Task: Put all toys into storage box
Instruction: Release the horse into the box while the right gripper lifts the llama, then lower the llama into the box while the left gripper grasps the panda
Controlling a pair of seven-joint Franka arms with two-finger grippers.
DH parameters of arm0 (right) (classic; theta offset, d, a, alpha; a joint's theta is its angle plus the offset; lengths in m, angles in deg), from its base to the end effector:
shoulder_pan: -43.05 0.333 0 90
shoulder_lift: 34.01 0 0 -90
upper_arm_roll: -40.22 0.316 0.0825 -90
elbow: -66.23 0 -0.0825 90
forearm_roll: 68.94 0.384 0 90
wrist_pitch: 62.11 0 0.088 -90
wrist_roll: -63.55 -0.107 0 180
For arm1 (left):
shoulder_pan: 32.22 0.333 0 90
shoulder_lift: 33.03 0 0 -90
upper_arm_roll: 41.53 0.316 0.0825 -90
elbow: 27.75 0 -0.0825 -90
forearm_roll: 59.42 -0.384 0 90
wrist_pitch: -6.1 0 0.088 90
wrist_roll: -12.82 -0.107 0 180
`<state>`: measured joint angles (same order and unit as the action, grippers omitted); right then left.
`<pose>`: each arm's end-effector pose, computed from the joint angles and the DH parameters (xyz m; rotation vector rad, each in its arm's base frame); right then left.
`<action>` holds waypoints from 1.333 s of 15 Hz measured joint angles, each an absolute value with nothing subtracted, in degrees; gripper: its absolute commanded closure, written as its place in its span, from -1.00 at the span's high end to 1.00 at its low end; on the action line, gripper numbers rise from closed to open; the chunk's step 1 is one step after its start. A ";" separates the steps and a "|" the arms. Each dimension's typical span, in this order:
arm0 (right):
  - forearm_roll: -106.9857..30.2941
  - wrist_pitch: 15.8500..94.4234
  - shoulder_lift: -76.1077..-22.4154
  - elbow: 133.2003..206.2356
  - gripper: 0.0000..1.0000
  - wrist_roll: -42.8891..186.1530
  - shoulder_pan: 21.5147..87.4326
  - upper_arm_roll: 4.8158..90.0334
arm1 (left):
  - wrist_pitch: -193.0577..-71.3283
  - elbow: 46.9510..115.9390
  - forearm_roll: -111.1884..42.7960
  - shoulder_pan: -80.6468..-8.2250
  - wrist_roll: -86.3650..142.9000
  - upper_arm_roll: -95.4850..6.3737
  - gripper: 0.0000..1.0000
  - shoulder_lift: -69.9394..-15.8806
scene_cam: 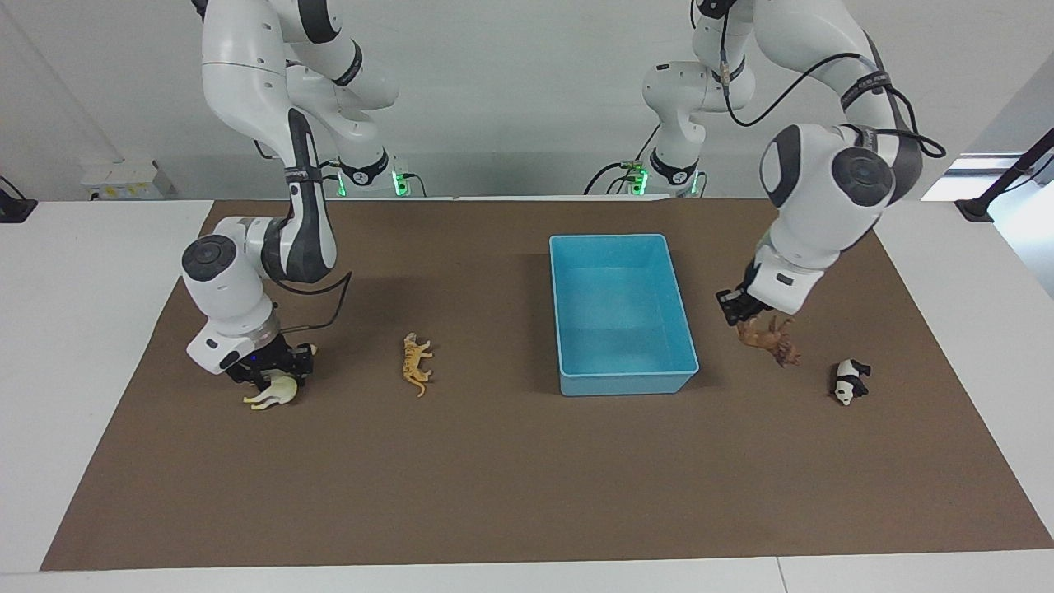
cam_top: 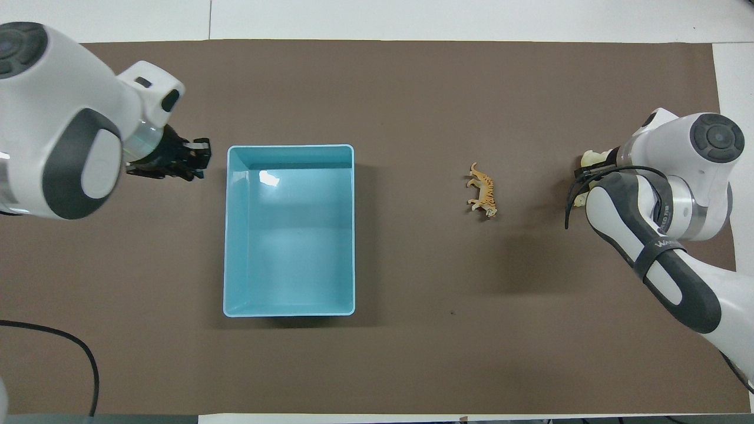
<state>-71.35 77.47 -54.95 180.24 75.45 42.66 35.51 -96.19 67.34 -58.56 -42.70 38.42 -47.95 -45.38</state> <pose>0.6142 -0.0529 0.2869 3.0611 0.2396 0.1109 0.5915 -0.1759 0.4740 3.1245 0.2461 -0.1514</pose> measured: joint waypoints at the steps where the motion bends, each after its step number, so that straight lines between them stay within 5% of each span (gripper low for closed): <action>1: -71.35 77.09 -54.76 180.25 -1.00 75.45 42.73 35.77 | -96.19 67.96 -58.55 -46.75 43.57 -48.23 -0.88 -45.01; 2: -71.37 76.95 -54.72 180.24 -1.00 75.45 42.72 35.78 | -96.28 68.97 -58.55 -50.70 47.76 -48.40 -0.23 -44.75; 3: -71.36 76.89 -54.72 180.23 -1.00 75.45 42.66 35.74 | -96.39 70.39 -58.56 -54.19 50.53 -48.48 0.99 -44.38; 8: -71.39 72.10 -54.36 177.17 -1.00 75.45 42.63 35.41 | -96.48 74.04 -58.58 -57.67 52.12 -47.43 1.00 -42.40; 12: -71.37 55.59 -50.25 166.65 -1.00 75.25 45.49 36.16 | -97.37 73.68 -59.83 -52.36 40.74 -45.47 1.00 -40.84; 16: -71.20 37.91 -49.07 150.13 -1.00 58.30 60.38 36.74 | -105.98 74.24 -60.24 -35.16 12.69 -44.53 1.00 -41.83; 20: -70.99 36.30 -55.20 137.27 -1.00 38.70 77.44 36.98 | -117.83 74.75 -61.29 -22.99 -6.68 -44.45 1.00 -47.66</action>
